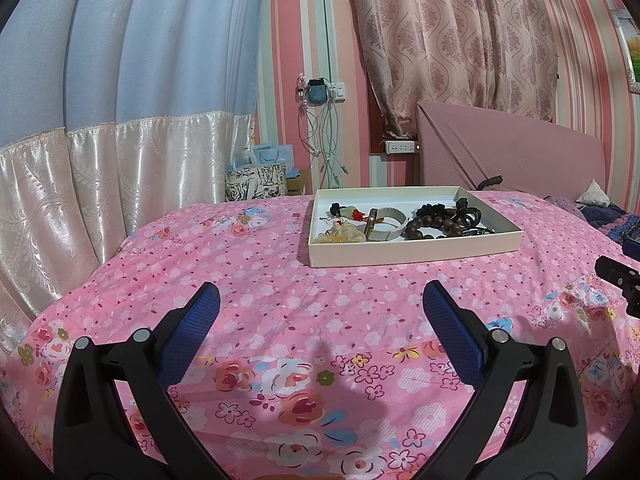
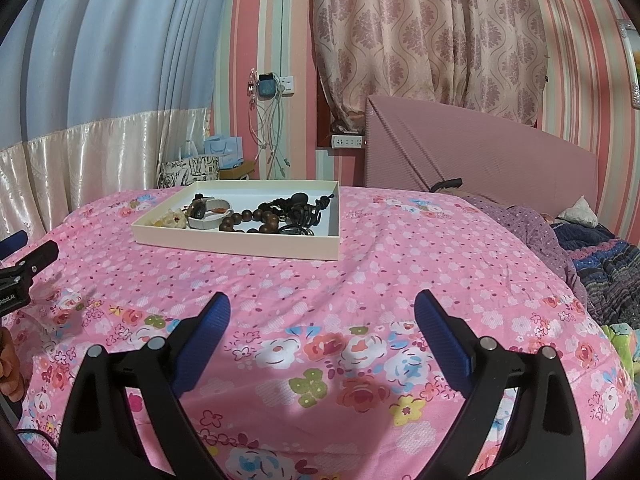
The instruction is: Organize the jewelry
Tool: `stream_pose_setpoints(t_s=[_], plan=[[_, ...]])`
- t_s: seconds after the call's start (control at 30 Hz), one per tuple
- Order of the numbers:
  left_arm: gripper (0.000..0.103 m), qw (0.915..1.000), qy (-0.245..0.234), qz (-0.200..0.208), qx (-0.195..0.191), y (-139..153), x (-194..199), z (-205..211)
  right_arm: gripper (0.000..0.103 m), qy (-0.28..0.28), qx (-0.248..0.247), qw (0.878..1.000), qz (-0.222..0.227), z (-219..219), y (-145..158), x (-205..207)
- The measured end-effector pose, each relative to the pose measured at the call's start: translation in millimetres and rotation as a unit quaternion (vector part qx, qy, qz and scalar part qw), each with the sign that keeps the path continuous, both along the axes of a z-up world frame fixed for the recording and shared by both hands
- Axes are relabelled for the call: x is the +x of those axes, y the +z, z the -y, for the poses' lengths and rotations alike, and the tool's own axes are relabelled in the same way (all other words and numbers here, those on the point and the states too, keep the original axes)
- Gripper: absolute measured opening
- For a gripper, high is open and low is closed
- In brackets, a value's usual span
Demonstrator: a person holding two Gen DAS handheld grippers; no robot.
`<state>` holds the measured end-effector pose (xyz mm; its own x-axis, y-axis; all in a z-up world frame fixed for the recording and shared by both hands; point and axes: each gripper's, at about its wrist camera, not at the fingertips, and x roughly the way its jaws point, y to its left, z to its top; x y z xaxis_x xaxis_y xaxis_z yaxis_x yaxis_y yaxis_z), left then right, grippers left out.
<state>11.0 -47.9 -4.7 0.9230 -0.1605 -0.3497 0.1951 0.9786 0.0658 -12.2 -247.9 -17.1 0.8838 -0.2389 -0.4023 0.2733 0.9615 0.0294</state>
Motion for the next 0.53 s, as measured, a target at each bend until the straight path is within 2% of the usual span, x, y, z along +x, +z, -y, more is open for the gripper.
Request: stream_pose_setpoints(t_s=[0.53], plan=[[0.100, 1.0000, 0.000, 0.001, -0.002, -1.3, 2.3, 0.0, 0.093, 0.000, 0.001, 1.000, 0.000, 0.9, -0.4, -0.7]])
